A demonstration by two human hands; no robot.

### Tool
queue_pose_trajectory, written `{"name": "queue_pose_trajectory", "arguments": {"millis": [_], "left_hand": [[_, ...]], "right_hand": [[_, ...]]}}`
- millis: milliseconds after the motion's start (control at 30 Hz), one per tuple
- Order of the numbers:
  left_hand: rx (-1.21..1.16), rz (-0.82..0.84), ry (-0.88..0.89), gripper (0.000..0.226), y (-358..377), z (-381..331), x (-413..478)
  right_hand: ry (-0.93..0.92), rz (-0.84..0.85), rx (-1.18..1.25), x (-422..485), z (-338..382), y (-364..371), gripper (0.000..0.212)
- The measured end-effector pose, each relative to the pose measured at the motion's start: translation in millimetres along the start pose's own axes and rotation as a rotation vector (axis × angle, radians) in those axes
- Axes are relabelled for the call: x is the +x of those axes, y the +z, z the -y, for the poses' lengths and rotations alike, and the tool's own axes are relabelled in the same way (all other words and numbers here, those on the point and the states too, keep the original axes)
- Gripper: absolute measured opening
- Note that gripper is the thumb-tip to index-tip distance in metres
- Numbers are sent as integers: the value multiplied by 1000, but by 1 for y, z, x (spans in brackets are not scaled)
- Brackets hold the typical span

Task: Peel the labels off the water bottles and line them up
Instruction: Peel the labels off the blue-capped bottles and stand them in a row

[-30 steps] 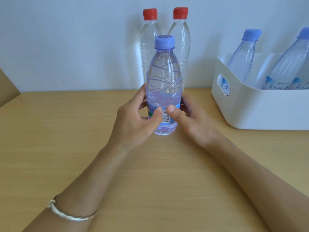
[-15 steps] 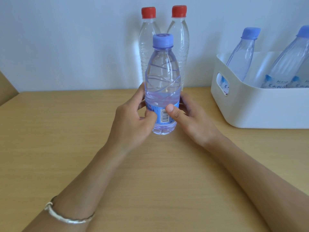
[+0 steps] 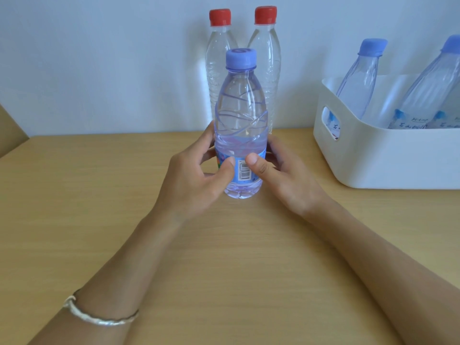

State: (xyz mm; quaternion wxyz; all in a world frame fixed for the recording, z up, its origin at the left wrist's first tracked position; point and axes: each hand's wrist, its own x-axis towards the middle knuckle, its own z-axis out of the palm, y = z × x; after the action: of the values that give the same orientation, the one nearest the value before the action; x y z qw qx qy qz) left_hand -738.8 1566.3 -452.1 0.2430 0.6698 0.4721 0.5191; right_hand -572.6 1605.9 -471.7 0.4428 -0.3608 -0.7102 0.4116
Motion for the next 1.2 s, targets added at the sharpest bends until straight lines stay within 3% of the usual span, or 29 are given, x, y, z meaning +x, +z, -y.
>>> {"name": "queue_pose_trajectory", "arguments": {"millis": [300, 367, 433, 500, 633, 900, 1000, 1200], "left_hand": [[63, -72, -61, 57, 2, 9, 2], [92, -105, -121, 47, 1, 9, 3], [181, -145, -136, 21, -5, 10, 4], [223, -99, -100, 9, -10, 10, 5], [231, 44, -47, 20, -11, 10, 0], [293, -104, -59, 37, -1, 10, 0], [303, -124, -39, 33, -1, 11, 0], [298, -170, -7, 24, 3, 9, -1]], "right_hand": [[5, 1, -15, -1, 1, 0, 39], [8, 0, -11, -1, 1, 0, 38], [9, 4, -5, -1, 1, 0, 40], [7, 5, 0, -1, 1, 0, 41], [3, 6, 4, -1, 2, -1, 37], [9, 32, 23, -1, 3, -4, 47], [20, 49, 11, 0, 3, -6, 44], [3, 13, -111, 0, 0, -2, 60]]}}
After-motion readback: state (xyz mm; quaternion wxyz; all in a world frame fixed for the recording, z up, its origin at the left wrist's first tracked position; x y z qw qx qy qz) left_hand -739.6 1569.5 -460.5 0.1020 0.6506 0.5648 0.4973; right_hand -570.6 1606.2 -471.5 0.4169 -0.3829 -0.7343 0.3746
